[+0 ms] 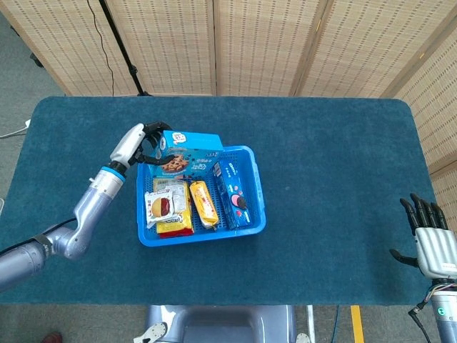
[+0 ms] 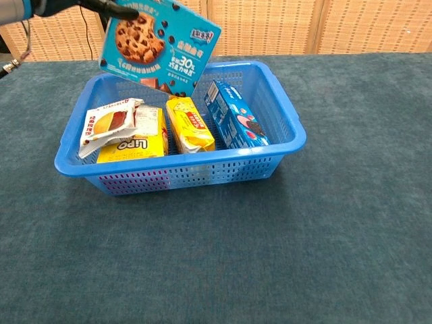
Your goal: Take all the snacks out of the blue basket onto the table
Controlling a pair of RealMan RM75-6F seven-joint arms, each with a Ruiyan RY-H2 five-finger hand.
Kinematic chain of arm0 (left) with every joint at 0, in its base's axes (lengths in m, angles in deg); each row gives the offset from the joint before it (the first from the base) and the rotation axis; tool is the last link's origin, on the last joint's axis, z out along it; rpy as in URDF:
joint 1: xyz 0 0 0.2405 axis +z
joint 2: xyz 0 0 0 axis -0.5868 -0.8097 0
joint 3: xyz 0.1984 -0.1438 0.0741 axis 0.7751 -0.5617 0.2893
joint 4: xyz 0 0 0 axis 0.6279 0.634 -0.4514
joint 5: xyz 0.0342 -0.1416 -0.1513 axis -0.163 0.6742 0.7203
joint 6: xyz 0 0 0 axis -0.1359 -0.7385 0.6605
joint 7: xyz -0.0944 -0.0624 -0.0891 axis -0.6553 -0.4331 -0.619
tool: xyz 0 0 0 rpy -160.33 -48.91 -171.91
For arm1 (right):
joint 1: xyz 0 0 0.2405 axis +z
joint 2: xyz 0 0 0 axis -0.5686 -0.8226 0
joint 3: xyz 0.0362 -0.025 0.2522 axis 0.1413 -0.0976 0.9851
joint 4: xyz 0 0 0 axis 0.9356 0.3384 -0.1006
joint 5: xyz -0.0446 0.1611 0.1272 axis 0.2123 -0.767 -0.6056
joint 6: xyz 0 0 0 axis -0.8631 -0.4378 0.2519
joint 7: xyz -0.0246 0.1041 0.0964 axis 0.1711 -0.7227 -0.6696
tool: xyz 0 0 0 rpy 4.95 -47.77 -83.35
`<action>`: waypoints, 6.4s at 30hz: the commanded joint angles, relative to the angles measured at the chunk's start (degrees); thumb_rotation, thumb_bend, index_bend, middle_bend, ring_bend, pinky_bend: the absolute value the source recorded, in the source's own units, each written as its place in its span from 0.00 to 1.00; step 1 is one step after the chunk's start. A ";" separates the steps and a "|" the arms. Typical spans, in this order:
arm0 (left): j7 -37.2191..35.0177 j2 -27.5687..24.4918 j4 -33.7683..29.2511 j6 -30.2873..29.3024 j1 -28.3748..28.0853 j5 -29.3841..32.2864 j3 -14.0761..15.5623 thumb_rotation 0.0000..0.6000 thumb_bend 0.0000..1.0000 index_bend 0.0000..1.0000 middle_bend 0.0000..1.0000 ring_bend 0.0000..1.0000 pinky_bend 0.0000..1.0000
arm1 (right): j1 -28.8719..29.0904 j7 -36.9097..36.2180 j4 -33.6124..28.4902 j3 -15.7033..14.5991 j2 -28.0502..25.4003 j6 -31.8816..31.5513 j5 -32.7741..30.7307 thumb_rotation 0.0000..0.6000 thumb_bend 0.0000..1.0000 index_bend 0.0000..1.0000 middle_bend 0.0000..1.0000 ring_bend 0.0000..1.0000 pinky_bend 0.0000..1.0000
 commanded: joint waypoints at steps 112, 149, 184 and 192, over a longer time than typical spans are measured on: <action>17.52 -3.93 -9.91 -8.44 6.64 -11.87 14.12 1.00 0.37 0.73 0.66 0.58 0.67 | 0.86 0.02 -0.89 -0.99 -0.06 1.17 0.71 1.00 0.00 0.00 0.00 0.00 0.00; -5.28 -7.67 11.66 -8.94 14.78 -15.80 18.99 1.00 0.08 0.00 0.00 0.00 0.02 | 1.09 1.48 -2.87 -2.32 0.10 1.10 3.06 1.00 0.00 0.00 0.00 0.00 0.00; 47.54 -1.55 -13.80 -2.69 0.65 -19.67 14.21 1.00 0.03 0.00 0.00 0.00 0.00 | 1.24 -0.56 -1.33 -0.72 -0.10 1.59 0.02 1.00 0.00 0.00 0.00 0.00 0.00; 52.02 2.97 -11.78 -1.89 -1.79 -13.86 12.46 1.00 0.03 0.00 0.00 0.00 0.00 | 1.36 -1.36 -0.64 -0.48 -0.13 2.12 -0.62 1.00 0.00 0.00 0.00 0.00 0.00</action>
